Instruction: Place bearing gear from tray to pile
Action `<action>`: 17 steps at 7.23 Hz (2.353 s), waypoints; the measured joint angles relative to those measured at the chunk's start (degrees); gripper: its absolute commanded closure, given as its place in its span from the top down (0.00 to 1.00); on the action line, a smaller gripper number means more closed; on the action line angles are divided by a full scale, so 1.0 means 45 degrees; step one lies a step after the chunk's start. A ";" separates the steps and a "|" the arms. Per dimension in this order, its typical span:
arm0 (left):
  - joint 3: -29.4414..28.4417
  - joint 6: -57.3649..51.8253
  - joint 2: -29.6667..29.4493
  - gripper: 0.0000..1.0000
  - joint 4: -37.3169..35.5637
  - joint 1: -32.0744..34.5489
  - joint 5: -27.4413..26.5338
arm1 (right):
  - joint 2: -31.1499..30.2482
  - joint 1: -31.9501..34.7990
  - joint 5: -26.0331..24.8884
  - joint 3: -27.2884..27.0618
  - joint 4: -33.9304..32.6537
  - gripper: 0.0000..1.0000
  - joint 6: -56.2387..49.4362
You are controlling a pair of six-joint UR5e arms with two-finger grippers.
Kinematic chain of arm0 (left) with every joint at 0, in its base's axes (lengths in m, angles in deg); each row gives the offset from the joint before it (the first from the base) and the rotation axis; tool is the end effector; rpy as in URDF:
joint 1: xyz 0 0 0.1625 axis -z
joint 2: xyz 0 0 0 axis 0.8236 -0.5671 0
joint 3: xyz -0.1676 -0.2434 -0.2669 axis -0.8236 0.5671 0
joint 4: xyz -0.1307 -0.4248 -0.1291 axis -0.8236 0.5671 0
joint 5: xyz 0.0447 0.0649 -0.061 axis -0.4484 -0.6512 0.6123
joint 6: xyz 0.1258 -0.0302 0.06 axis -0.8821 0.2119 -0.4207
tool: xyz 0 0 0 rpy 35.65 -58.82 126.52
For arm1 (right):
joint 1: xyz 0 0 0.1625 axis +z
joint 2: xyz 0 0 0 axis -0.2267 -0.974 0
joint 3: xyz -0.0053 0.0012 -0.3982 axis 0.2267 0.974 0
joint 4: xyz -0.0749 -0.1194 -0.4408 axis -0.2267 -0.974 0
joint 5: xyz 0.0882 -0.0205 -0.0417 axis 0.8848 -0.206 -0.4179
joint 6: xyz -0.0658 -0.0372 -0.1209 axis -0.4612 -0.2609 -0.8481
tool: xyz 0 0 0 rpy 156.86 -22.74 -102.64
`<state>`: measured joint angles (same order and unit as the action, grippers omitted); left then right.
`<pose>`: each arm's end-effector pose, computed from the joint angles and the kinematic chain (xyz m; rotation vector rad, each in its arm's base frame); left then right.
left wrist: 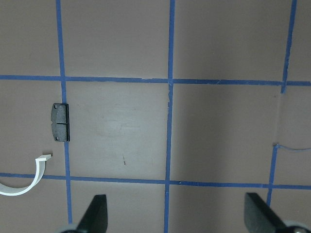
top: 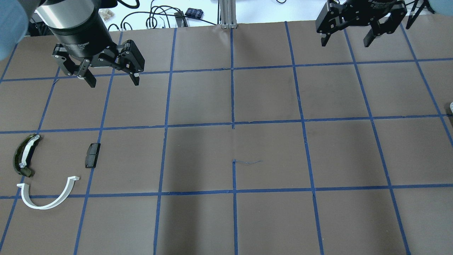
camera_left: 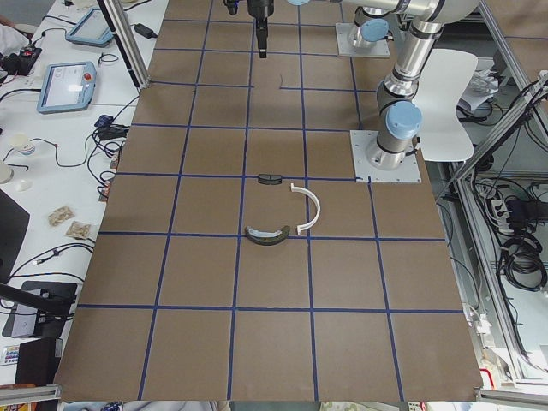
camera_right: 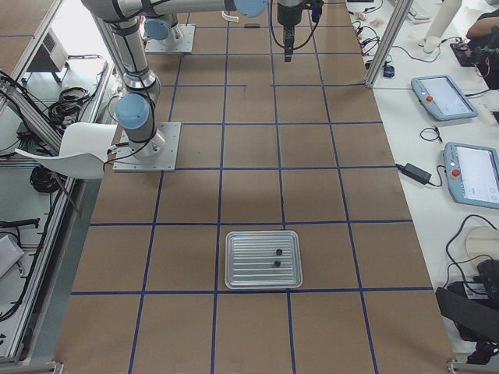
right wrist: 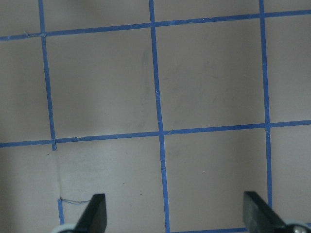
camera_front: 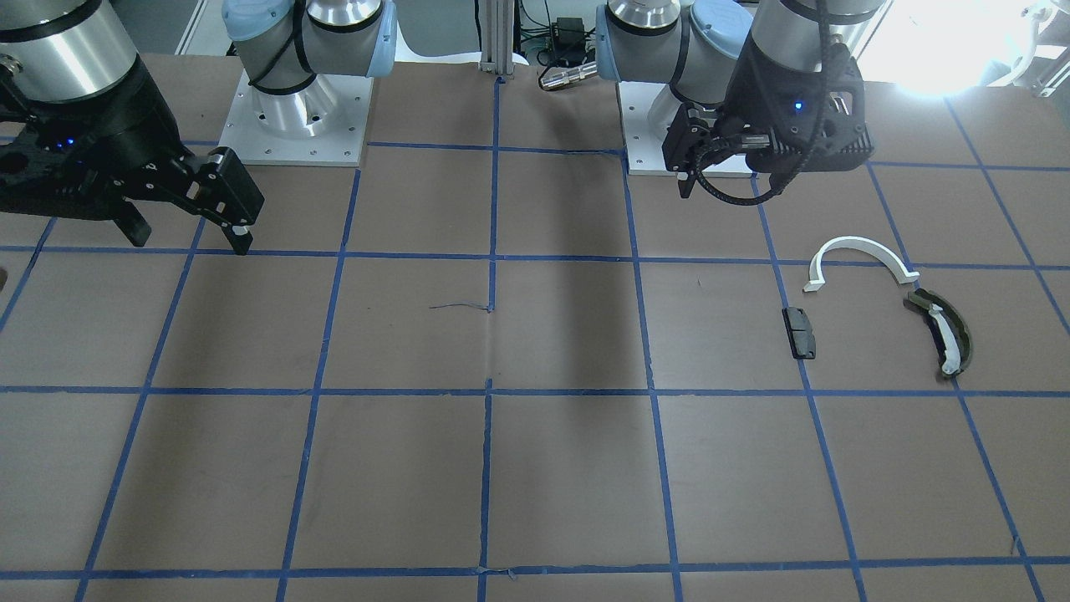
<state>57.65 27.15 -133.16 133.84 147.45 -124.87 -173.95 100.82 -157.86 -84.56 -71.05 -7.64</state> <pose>-0.1453 -0.5370 0.4614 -0.0559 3.0908 0.0609 0.1125 -0.5948 0.4672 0.0950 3.1182 -0.1404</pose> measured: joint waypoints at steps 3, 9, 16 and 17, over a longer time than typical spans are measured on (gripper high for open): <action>-0.0011 0.0001 0.0005 1.00 0.0000 -0.0011 0.0000 | 0.0001 0.0000 -0.0099 0.0084 -0.0001 1.00 -0.0114; -0.0039 0.0000 -0.0014 1.00 0.0000 -0.0014 0.0001 | -0.0002 -0.0083 -0.0045 0.0064 0.0079 1.00 -0.0099; -0.0031 0.0000 -0.0014 1.00 0.0000 -0.0014 0.0001 | -0.0016 0.0022 0.0651 0.0148 0.0276 1.00 -0.0093; -0.0025 0.0000 -0.0014 1.00 0.0000 -0.0014 0.0000 | 0.0045 -0.0022 0.0844 0.0169 0.0115 1.00 -0.0559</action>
<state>57.53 27.15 -133.22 133.84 147.38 -124.87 -173.75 100.72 -154.06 -83.79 -70.54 -10.15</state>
